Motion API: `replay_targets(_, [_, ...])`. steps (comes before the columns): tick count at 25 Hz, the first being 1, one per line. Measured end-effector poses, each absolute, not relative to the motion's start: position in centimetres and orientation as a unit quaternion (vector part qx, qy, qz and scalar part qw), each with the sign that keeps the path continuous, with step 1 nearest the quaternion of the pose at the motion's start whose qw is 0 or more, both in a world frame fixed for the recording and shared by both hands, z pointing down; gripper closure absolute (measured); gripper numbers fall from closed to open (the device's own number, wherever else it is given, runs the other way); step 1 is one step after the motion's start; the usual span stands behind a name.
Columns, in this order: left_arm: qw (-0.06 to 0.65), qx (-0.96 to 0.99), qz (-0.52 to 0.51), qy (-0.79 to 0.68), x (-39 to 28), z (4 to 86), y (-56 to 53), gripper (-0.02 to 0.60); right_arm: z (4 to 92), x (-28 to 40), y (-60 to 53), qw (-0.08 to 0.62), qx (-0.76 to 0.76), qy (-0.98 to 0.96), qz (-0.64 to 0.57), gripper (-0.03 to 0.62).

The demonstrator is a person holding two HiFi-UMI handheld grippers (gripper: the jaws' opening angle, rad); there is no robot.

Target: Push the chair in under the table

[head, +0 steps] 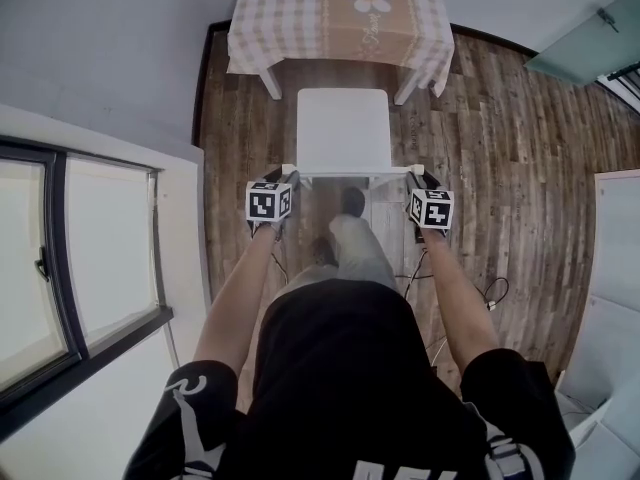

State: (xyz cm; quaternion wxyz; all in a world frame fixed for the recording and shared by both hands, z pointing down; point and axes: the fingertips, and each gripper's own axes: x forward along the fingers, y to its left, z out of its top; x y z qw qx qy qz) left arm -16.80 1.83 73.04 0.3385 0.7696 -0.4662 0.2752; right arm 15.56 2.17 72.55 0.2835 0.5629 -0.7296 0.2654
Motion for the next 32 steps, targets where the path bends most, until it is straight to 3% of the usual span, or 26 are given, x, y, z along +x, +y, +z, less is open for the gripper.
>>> replay_targets(32, [0.336, 0.767, 0.295, -0.46, -17.9, 73.0, -2.4, 0.426, 72.6, 14.3, -0.7, 0.288, 0.577, -0.714, 0.273, 0.45])
